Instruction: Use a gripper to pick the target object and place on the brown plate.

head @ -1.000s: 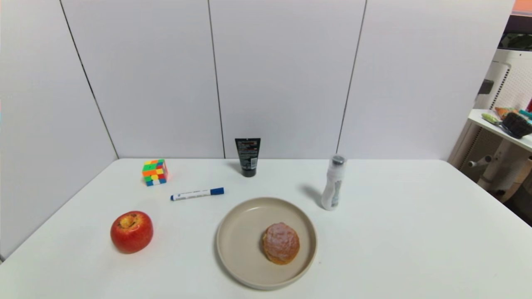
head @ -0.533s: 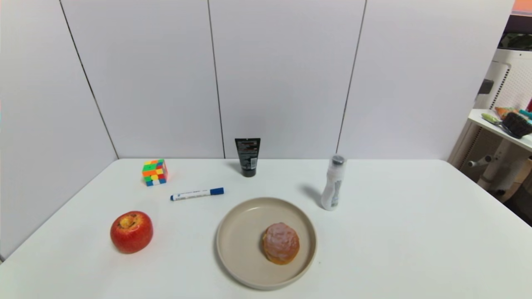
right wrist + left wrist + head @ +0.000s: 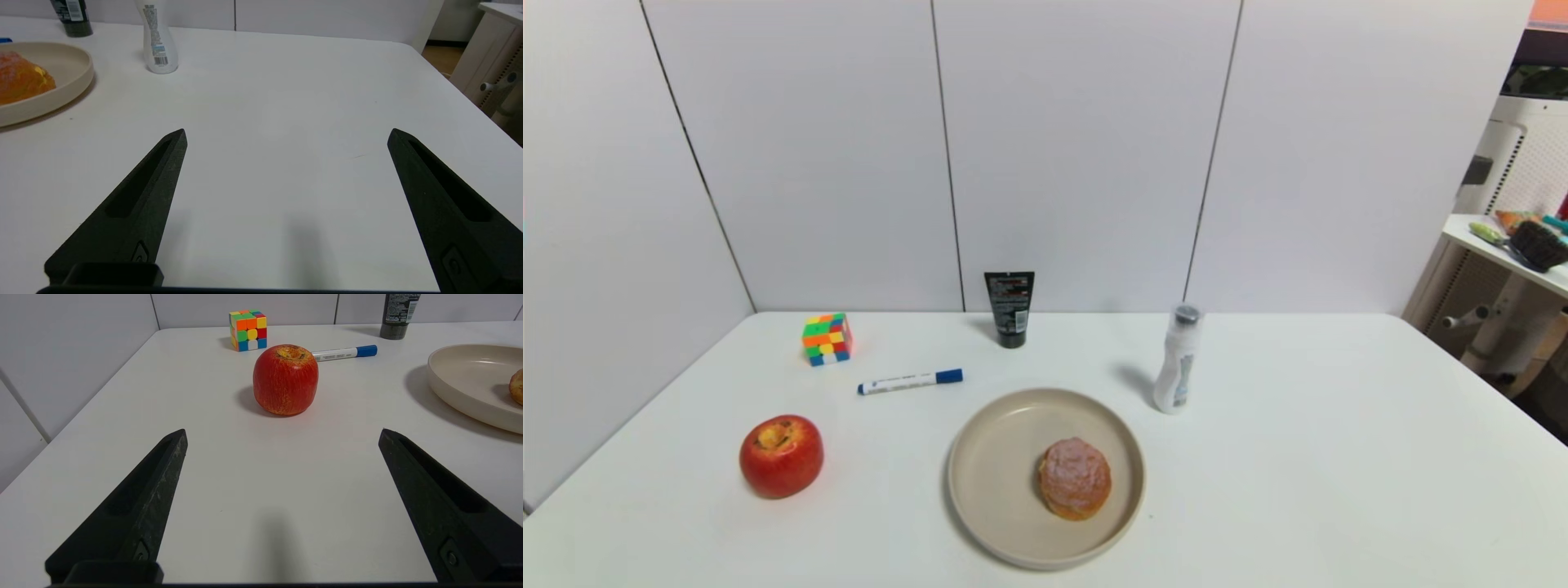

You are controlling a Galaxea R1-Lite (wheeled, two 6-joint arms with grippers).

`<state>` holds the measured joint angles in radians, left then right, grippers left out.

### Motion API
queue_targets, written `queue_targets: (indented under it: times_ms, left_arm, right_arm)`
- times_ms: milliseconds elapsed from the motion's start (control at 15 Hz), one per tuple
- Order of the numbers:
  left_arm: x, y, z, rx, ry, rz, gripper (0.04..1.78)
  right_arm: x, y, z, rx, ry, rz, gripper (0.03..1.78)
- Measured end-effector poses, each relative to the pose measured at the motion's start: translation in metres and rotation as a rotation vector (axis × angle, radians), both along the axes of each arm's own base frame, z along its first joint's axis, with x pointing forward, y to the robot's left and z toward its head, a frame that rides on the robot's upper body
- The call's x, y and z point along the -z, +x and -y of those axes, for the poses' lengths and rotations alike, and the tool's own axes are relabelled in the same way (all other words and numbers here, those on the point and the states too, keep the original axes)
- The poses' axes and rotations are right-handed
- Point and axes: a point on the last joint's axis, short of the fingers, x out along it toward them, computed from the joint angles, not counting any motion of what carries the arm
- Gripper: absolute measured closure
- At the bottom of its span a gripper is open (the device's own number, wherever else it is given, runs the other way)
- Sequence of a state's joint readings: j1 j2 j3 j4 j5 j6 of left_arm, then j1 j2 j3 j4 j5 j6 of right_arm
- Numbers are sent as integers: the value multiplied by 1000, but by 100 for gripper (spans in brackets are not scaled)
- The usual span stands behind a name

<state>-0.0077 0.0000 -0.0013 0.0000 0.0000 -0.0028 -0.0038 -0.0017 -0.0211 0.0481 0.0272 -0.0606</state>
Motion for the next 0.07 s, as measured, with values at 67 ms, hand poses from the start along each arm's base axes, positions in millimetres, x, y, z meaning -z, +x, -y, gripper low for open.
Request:
queue_targets:
  times_ms: [67]
  left_arm:
    - [0, 0, 0, 0, 0, 0, 13]
  right_arm:
    - [-1, 0, 0, 0, -1, 5, 12]
